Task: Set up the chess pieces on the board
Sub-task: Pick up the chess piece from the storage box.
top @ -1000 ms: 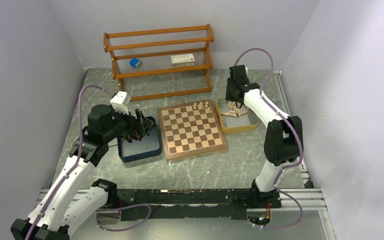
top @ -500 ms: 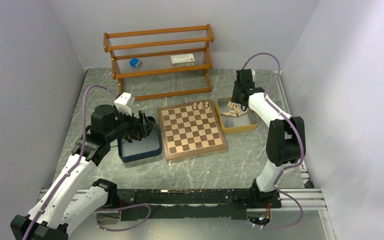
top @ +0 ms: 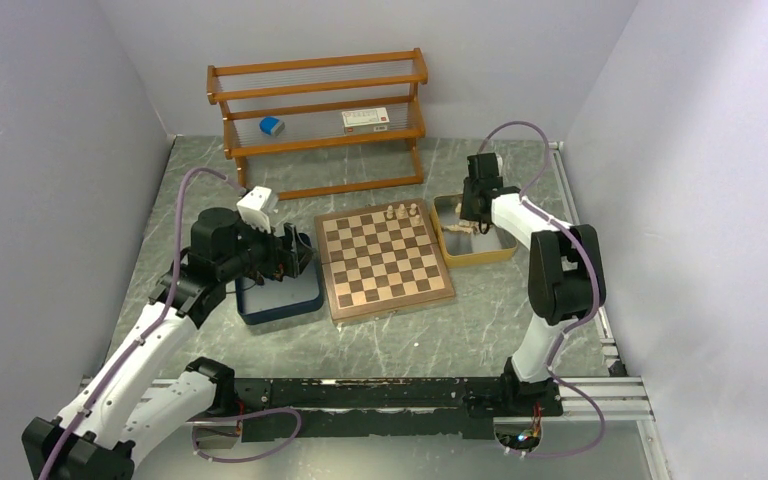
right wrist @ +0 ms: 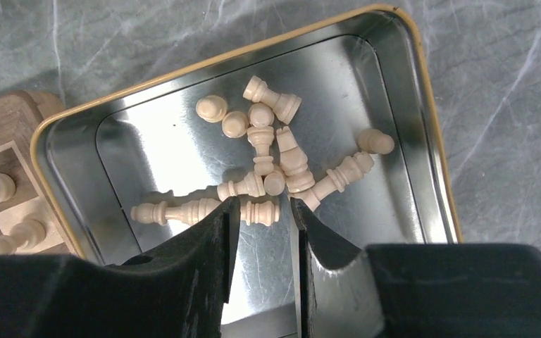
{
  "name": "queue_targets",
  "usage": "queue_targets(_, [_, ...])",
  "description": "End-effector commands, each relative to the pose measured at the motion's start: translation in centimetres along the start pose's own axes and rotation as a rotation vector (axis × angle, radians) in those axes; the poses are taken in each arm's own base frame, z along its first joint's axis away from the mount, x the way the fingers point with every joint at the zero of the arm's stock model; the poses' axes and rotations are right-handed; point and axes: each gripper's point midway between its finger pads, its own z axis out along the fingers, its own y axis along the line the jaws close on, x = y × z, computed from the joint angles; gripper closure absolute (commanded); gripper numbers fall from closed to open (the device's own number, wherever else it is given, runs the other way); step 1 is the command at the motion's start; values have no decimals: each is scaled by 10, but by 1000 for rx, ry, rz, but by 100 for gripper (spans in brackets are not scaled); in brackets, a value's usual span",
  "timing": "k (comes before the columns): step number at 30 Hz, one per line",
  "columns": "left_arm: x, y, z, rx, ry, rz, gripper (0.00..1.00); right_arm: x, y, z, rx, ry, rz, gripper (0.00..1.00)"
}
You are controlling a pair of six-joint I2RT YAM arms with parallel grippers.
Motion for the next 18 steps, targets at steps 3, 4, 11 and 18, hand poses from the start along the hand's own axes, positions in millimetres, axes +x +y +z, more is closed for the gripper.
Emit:
queue_targets(3, [0, 3, 5, -18, 12, 13, 1, -8, 7, 12, -30, -23, -18, 65])
queue_targets(4, [1, 5, 5, -26, 18, 14, 1, -9, 8, 13, -32, -26, -19, 65])
queue_targets(11, [-1, 5, 0, -34, -2, 17, 1, -14, 8, 15, -29, -47, -19, 68])
queue_targets(18, [-3, 8, 0, -48, -2, 22, 1, -29, 7, 26, 2, -82, -21, 67])
